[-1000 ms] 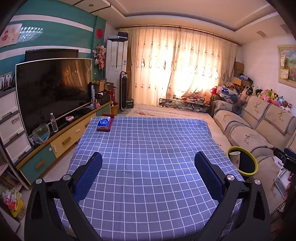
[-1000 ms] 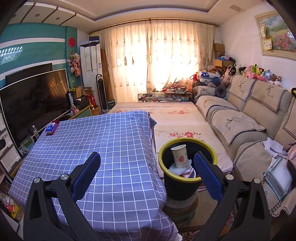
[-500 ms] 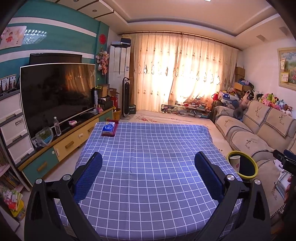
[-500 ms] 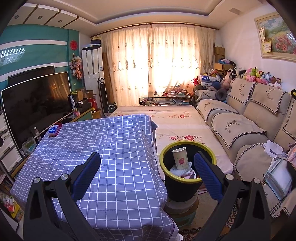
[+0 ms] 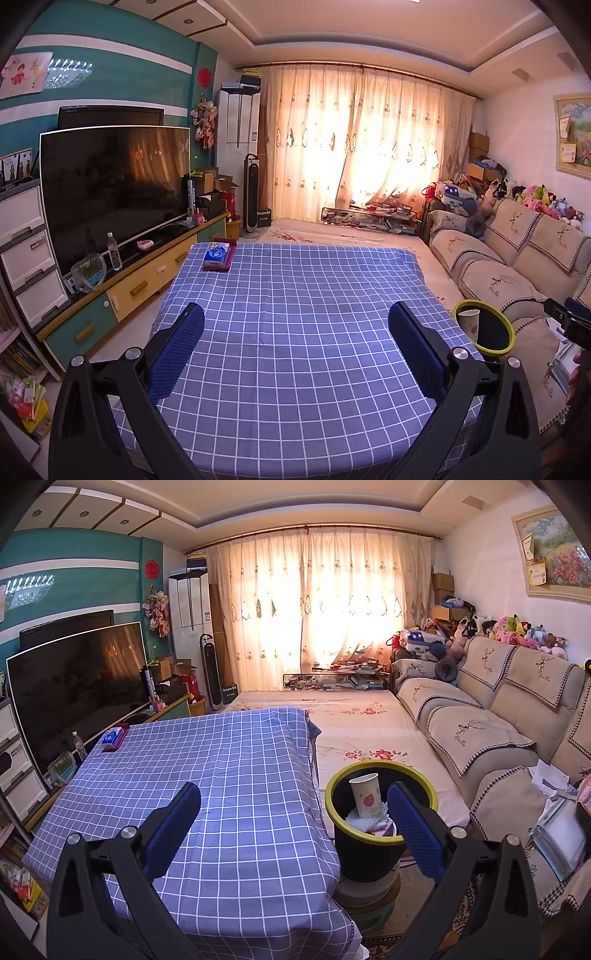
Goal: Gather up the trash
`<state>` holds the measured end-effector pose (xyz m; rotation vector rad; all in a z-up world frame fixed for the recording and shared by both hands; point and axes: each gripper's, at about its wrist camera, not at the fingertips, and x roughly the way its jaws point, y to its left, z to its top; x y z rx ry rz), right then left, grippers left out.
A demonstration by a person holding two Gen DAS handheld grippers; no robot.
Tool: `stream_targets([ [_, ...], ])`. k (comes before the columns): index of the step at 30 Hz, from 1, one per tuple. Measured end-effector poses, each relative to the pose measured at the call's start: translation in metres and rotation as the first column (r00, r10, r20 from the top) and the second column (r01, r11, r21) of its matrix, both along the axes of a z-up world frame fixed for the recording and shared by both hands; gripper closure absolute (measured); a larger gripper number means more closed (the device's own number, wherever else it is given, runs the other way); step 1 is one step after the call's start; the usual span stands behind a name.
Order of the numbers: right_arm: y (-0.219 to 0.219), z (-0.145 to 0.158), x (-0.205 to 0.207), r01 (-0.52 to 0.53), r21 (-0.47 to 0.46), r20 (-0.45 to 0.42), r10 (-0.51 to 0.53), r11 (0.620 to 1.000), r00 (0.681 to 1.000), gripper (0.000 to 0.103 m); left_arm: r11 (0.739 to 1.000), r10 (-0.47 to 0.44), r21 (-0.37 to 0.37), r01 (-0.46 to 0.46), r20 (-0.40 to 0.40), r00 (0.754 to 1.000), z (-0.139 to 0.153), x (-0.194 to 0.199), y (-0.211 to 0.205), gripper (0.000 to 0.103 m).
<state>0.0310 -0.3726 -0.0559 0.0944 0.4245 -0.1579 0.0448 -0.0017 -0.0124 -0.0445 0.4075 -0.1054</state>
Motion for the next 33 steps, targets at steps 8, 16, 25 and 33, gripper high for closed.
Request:
stream_targets([
  [8,0.002,-0.004,0.003,-0.001,0.005,-0.005,0.001,1.000,1.000,0.007,1.000,-0.003,0.002,0.003,-0.005,1.000,-0.002,0.001,-0.001,0.005],
  [16,0.002,-0.007,0.004,-0.004,0.009,-0.008,0.004,1.000,1.000,0.007,1.000,-0.007,0.000,0.007,-0.010,1.000,-0.003,0.002,-0.001,0.005],
  [25,0.001,-0.008,0.004,-0.003,0.011,-0.011,0.003,1.000,1.000,0.007,1.000,-0.013,0.000,0.013,-0.019,1.000,-0.005,0.004,-0.003,0.005],
  [33,0.001,-0.011,0.006,-0.006,0.017,-0.015,0.006,1.000,1.000,0.007,1.000,-0.013,0.002,0.013,-0.022,1.000,-0.005,0.005,-0.004,0.005],
])
